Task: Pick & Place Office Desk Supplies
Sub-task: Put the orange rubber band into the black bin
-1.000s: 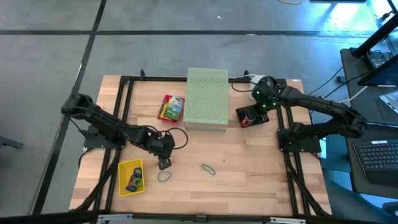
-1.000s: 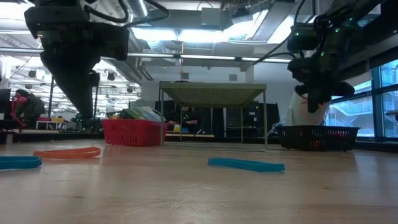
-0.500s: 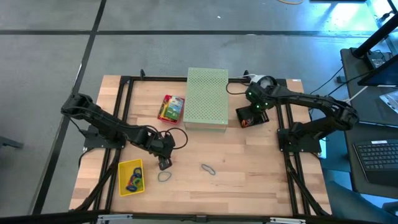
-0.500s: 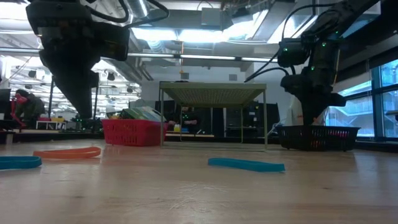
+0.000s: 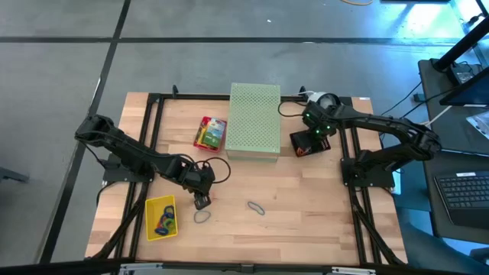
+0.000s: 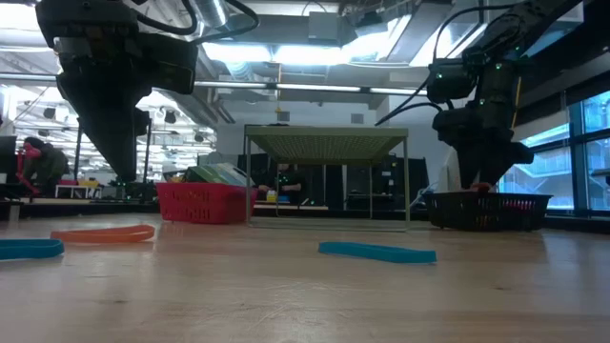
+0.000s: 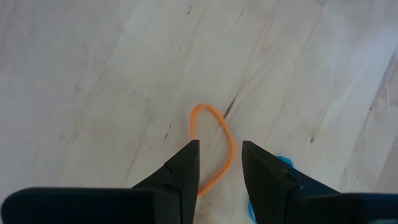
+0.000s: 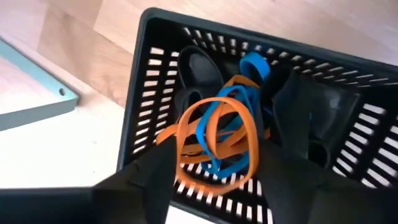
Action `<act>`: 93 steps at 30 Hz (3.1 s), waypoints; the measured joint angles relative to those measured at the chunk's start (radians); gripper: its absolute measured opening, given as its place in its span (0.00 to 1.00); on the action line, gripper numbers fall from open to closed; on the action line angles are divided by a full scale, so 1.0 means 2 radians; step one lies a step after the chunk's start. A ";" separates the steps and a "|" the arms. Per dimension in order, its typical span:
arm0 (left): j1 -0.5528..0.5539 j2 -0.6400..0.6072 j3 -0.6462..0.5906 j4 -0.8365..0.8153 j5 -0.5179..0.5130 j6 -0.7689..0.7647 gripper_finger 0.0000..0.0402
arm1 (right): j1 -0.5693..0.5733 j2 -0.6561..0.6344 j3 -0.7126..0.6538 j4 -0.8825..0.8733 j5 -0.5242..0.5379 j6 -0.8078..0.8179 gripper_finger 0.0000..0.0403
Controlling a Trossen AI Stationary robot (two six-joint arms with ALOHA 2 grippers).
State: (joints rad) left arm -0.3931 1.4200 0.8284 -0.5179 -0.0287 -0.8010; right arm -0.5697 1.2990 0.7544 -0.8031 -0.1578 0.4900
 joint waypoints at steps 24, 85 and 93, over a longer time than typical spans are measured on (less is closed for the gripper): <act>-0.017 0.045 0.001 -0.003 0.040 -0.004 0.29 | 0.000 -0.089 0.001 -0.025 0.004 0.026 0.48; 0.007 0.114 0.161 -0.037 0.028 0.143 0.00 | 0.168 -0.160 0.213 -0.006 -0.055 0.076 0.48; 0.056 0.102 0.244 -0.090 0.025 0.196 0.00 | 0.226 -0.173 0.213 0.016 -0.025 0.032 0.44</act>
State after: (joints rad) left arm -0.2811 1.6232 1.3164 -0.6978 0.0221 -0.4099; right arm -0.1187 0.9535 1.1805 -0.7713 -0.2069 0.5535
